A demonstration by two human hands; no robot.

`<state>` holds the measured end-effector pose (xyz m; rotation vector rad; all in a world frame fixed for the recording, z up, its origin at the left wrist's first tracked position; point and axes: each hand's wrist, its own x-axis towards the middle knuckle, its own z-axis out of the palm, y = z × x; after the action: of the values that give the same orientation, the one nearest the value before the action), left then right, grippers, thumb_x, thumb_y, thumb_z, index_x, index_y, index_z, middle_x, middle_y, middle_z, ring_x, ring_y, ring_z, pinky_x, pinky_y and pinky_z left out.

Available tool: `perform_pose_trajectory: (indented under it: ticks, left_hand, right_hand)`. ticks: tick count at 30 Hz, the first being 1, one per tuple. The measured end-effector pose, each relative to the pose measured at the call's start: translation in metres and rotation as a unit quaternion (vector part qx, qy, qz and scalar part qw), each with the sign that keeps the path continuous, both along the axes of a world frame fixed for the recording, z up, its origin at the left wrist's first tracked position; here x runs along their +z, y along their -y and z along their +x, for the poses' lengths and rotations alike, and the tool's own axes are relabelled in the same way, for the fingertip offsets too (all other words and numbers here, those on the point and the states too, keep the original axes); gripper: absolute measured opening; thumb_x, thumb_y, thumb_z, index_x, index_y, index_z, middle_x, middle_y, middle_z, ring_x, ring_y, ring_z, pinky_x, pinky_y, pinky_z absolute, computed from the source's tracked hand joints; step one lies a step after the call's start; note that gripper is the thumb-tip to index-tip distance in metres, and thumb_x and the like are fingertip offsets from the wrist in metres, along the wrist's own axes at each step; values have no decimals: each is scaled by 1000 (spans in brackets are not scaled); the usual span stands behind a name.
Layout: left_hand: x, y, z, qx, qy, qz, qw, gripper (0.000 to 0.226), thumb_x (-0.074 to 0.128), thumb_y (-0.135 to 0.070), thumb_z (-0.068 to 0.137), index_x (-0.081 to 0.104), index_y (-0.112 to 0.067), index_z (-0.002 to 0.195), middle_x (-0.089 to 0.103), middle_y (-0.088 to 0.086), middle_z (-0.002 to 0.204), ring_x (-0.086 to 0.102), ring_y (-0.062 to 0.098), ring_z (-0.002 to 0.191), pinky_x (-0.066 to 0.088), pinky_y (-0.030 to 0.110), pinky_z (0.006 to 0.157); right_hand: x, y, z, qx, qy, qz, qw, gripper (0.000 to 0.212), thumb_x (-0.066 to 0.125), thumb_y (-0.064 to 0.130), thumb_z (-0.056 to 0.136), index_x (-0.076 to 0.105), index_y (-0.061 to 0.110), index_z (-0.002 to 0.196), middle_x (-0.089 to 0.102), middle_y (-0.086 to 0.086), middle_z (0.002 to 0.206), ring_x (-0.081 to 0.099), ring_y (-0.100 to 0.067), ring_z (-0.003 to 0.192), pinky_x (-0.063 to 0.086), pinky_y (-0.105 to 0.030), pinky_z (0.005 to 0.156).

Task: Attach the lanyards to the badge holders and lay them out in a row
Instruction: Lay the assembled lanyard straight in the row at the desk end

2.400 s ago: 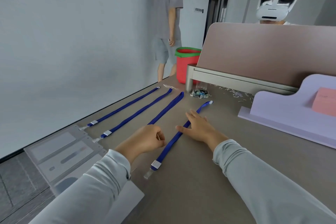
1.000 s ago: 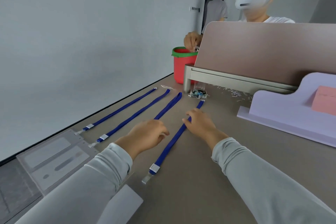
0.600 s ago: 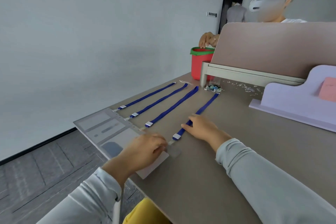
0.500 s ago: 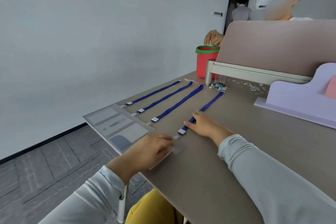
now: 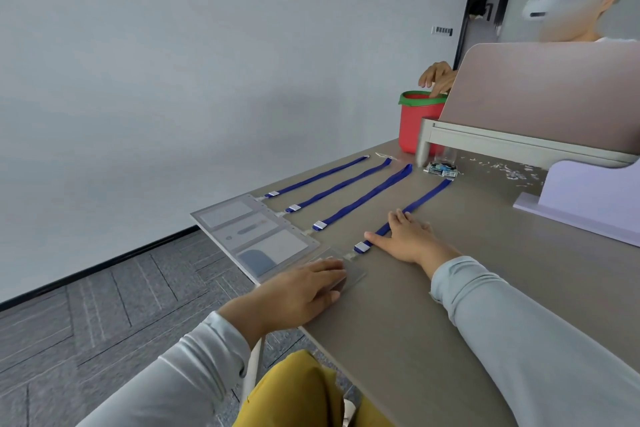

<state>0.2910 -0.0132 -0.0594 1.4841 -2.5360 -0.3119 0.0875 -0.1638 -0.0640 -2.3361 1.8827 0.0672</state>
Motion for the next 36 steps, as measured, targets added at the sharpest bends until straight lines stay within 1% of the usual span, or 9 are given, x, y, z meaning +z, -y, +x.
perform_pose_trajectory:
  ticks: [5,11,15,29,32,34,36]
  left_hand:
    - [-2,1,5,5,5,-2,1000,45,34,-33,99,32,-22,143,21,-9,153,20,8,139,17,20,109]
    - [-4,2,11,5,5,6,1000,46,33,-34,99,31,-22,143,20,-9,154,19,9,140,17,24,111]
    - [-5,2,16,5,9,17,1000,49,32,-40,98,29,-23,143,19,-8,154,17,10,141,17,28,113]
    - [-6,3,18,2,0,10,1000,49,33,-39,98,30,-22,143,20,-7,154,18,9,140,15,22,110]
    - [-4,4,18,2,-6,8,1000,45,33,-36,98,36,-21,140,25,-7,152,23,9,138,19,22,110]
    - [0,7,17,-1,-5,2,1000,40,35,-33,98,44,-20,135,34,-6,147,31,9,134,25,24,109]
    - [5,13,17,-7,2,-12,1000,34,38,-28,98,52,-19,127,44,-4,139,39,11,128,31,28,107]
  right_hand:
    - [1,1,5,0,-4,-1,1000,94,25,76,82,1,14,149,-4,-5,159,-1,-24,146,8,-52,116]
    - [0,5,7,-18,-2,-6,1000,98,25,78,80,0,12,149,-4,-8,159,-1,-24,146,8,-52,116]
    - [-1,7,9,-20,-4,-5,1000,100,24,79,79,0,11,149,-3,-9,159,-1,-24,146,8,-52,117]
    - [0,9,10,-16,-1,-1,1000,99,25,79,79,2,13,149,-3,-6,159,-1,-24,146,8,-54,117]
    - [1,11,11,-8,-1,-3,1000,96,25,77,81,3,14,149,-3,-5,159,-1,-24,146,8,-54,116]
    - [2,14,11,-4,4,-5,1000,93,26,75,82,3,15,149,-2,-4,159,-1,-24,146,8,-54,116]
    - [2,17,11,-4,14,-7,1000,92,27,74,83,3,14,149,-1,-4,159,0,-23,146,9,-53,117]
